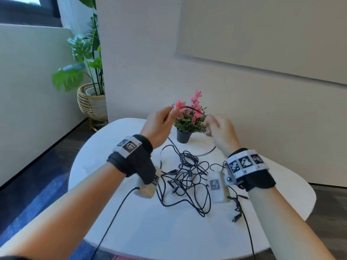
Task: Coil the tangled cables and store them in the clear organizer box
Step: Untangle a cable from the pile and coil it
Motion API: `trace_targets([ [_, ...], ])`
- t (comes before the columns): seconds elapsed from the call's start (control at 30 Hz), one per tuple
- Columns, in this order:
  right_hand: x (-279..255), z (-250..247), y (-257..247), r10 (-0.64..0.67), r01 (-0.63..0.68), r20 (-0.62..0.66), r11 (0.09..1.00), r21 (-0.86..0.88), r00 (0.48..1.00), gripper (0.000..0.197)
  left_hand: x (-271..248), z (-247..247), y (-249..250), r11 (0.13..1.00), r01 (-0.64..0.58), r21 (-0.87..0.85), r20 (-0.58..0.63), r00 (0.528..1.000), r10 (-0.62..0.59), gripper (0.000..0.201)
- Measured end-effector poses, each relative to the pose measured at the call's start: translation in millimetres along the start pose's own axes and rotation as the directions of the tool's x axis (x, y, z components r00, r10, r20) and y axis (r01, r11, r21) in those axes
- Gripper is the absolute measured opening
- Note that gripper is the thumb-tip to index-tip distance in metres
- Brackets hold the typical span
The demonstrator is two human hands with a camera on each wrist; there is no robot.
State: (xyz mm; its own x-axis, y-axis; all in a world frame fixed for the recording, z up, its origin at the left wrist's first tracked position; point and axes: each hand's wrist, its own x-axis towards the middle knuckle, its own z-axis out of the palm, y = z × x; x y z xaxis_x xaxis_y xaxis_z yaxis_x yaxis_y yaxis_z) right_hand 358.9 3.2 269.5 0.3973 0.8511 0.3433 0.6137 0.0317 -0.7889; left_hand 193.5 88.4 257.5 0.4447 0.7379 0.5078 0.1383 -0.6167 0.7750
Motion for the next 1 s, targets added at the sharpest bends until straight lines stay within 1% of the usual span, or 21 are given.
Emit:
trace_targets([
  [0.03, 3, -8, 0, -0.014, 0.016, -0.079, 1.0, 0.014, 0.997, 0.028, -4, -2, -6, 0.997, -0.023, 0.073, 0.059, 0.998, 0.018, 0.032],
  [0.1, 9, -21, 4, -0.064, 0.068, -0.186, 0.998, 0.016, 0.98, 0.028, -15, 0, -23, 0.973, -0.111, 0.203, 0.182, 0.981, 0.074, 0.026],
  [0.17, 13, -26, 11, -0.135, 0.125, -0.258, 0.991, -0.055, 0.957, 0.03, -25, 6, -41, 0.952, -0.161, 0.259, 0.241, 0.966, 0.097, 0.02],
  [0.2, 15, -29, 14, -0.155, 0.136, -0.315, 0.987, -0.08, 0.936, 0.03, -29, 8, -50, 0.953, -0.15, 0.263, 0.245, 0.966, 0.084, 0.019],
  [0.27, 19, -40, 20, -0.144, 0.132, -0.465, 0.989, -0.06, 0.873, 0.028, -41, 15, -67, 0.964, -0.071, 0.257, 0.273, 0.962, -0.002, 0.019],
  [0.33, 22, -57, 24, -0.095, 0.137, -0.591, 0.99, 0.026, 0.801, 0.029, -57, 23, -83, 0.958, -0.012, 0.285, 0.372, 0.923, -0.099, 0.019],
  [0.37, 23, -66, 26, -0.076, 0.133, -0.636, 0.99, 0.041, 0.768, 0.03, -63, 27, -89, 0.953, -0.002, 0.302, 0.413, 0.902, -0.129, 0.019],
  [0.4, 22, -73, 28, -0.066, 0.126, -0.659, 0.991, 0.045, 0.749, 0.03, -66, 28, -93, 0.954, 0.014, 0.299, 0.422, 0.895, -0.145, 0.019],
  [0.43, 21, -78, 31, -0.059, 0.109, -0.663, 0.993, 0.035, 0.746, 0.03, -64, 28, -93, 0.959, 0.044, 0.28, 0.394, 0.906, -0.156, 0.02],
  [0.47, 18, -82, 34, -0.047, 0.072, -0.646, 0.997, 0.012, 0.762, 0.03, -57, 26, -91, 0.965, 0.08, 0.248, 0.332, 0.929, -0.163, 0.022],
  [0.5, 15, -84, 37, -0.026, 0.006, -0.605, 0.999, -0.035, 0.796, 0.029, -49, 24, -85, 0.972, 0.105, 0.212, 0.248, 0.956, -0.158, 0.023],
  [0.57, 11, -82, 43, 0.047, -0.159, -0.482, 0.968, -0.195, 0.875, 0.026, -28, 18, -66, 0.985, 0.085, 0.147, 0.095, 0.99, -0.1, 0.023],
  [0.6, 9, -79, 43, 0.058, -0.197, -0.43, 0.938, -0.286, 0.901, 0.027, -18, 16, -53, 0.992, 0.059, 0.116, 0.058, 0.996, -0.066, 0.022],
  [0.63, 7, -74, 40, 0.01, -0.159, -0.382, 0.919, -0.362, 0.924, 0.035, -9, 16, -40, 0.996, 0.026, 0.08, 0.045, 0.999, -0.03, 0.021],
  [0.7, 2, -59, 25, -0.2, 0.082, -0.246, 0.904, -0.419, 0.948, 0.052, 6, 20, -11, 0.999, -0.036, 0.015, 0.06, 0.998, 0.035, 0.02],
  [0.73, 0, -51, 14, -0.268, 0.184, -0.162, 0.897, -0.403, 0.95, 0.054, 12, 22, 4, 0.998, -0.069, -0.01, 0.068, 0.995, 0.069, 0.021],
  [0.77, -1, -43, 4, -0.3, 0.25, -0.081, 0.893, -0.375, 0.95, 0.049, 17, 24, 19, 0.994, -0.107, -0.028, 0.065, 0.992, 0.109, 0.022],
  [0.83, -3, -31, -10, -0.303, 0.297, 0.027, 0.908, -0.296, 0.953, 0.028, 28, 24, 42, 0.983, -0.18, -0.025, 0.018, 0.983, 0.181, 0.02],
  [0.87, -4, -28, -16, -0.289, 0.292, 0.049, 0.928, -0.232, 0.956, 0.024, 32, 21, 47, 0.98, -0.198, -0.02, -0.011, 0.98, 0.198, 0.019],
  [0.93, -3, -27, -20, -0.261, 0.261, 0.022, 0.949, -0.175, 0.965, 0.029, 37, 14, 44, 0.98, -0.2, -0.024, -0.024, 0.98, 0.199, 0.016],
  [1.0, 0, -33, -19, -0.256, 0.244, -0.065, 0.958, -0.153, 0.964, 0.032, 30, 8, 31, 0.98, -0.193, 0.039, 0.07, 0.979, 0.19, 0.019],
])
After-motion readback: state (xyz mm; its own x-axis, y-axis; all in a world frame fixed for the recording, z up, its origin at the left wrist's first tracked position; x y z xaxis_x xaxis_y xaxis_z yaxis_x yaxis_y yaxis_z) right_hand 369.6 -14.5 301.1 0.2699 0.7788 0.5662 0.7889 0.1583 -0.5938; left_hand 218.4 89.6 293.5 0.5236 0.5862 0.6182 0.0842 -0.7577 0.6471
